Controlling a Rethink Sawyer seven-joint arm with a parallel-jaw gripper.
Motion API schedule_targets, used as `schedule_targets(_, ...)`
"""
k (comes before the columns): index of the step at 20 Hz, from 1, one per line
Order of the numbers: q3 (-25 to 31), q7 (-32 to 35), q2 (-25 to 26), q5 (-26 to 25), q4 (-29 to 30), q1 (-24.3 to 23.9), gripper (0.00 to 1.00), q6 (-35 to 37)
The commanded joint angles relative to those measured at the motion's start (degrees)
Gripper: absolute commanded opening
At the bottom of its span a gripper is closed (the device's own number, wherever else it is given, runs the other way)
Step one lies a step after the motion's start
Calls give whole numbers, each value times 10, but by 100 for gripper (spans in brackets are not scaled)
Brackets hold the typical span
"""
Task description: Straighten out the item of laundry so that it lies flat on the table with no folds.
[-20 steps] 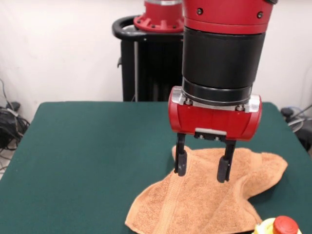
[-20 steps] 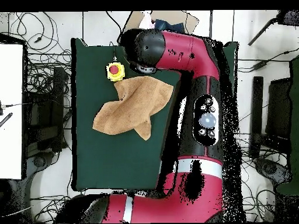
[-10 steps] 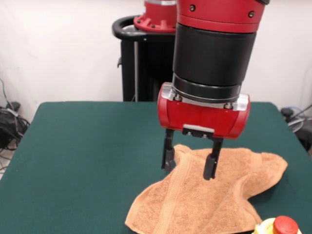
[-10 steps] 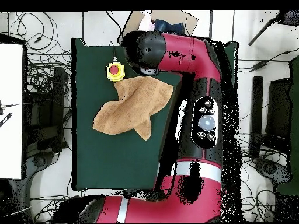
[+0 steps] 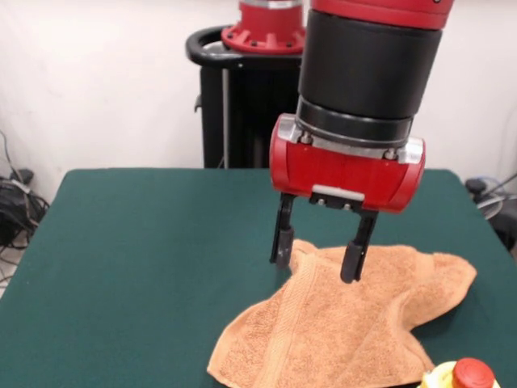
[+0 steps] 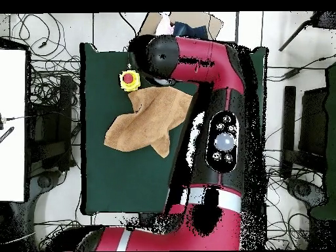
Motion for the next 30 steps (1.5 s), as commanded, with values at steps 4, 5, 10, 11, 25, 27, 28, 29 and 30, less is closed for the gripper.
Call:
schedule_targets(4,23,41,-19,23,86,-12,100,87)
schedule_targets(5,28,29,-20,24,86,-15,100,99)
schedule_targets(10,45,-37,-22,3,82,-22,100,95)
schedule_targets(11,53,-49,-23,3,84,-25,100,90)
schedule_targets(25,66,-65,-24,-37,124,-33,100,-26)
schedule_targets(27,70,-68,-20,-34,127,-36,100,-6)
schedule_targets(28,68,-67,-17,-34,124,-36,100,6)
schedule_targets(29,68,-73,-15,-36,118,-35,100,27)
schedule_targets(30,67,-64,-18,-35,122,-34,100,21)
